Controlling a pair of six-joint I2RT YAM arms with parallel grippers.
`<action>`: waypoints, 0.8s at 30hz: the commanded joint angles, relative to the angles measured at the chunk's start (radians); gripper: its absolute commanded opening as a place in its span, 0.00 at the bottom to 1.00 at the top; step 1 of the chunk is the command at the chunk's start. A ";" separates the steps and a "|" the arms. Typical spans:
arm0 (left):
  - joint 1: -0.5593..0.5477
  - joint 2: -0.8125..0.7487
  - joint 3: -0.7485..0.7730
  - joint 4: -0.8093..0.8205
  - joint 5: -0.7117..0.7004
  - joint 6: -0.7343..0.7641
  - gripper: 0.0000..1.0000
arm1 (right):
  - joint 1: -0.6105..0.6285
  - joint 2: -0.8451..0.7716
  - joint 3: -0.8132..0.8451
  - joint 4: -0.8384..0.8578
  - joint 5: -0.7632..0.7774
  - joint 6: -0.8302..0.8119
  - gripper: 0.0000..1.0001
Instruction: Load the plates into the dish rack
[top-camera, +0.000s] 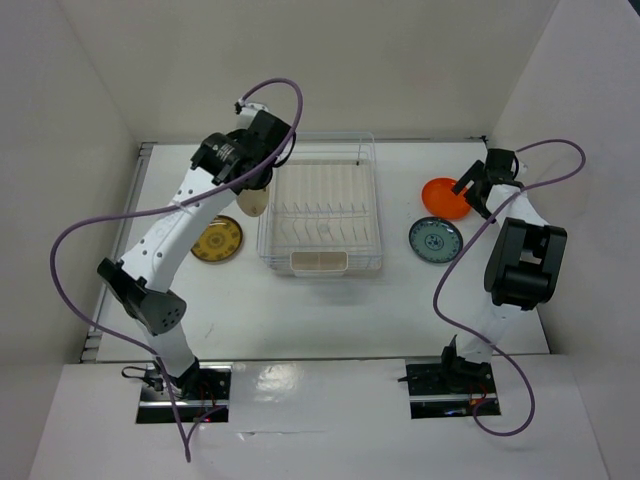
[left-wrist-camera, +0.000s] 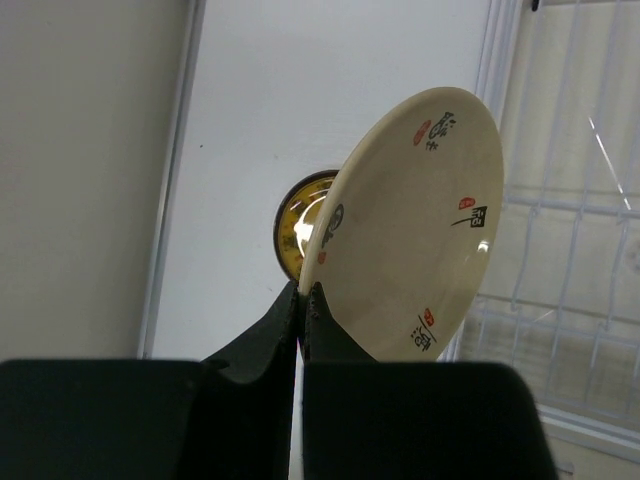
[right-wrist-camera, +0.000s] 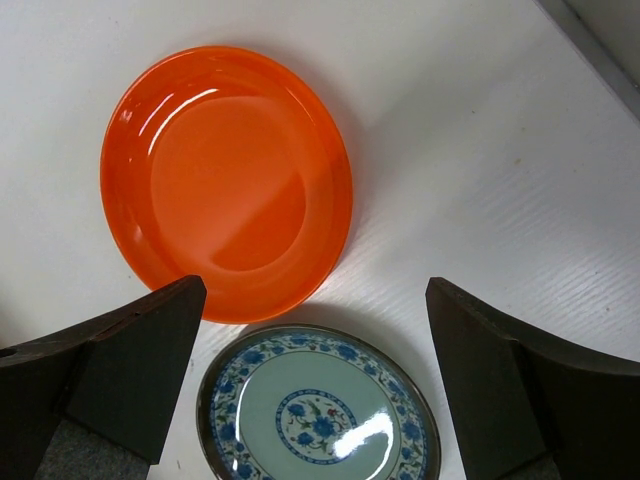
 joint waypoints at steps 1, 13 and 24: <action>-0.024 -0.015 -0.002 -0.060 -0.117 -0.068 0.00 | -0.002 -0.001 0.036 0.001 0.011 0.014 1.00; -0.108 0.009 -0.061 -0.014 -0.138 -0.092 0.00 | -0.002 0.017 0.074 -0.015 0.061 0.005 1.00; -0.117 0.088 -0.093 -0.022 -0.145 -0.111 0.00 | -0.020 0.017 0.074 -0.005 0.060 -0.005 1.00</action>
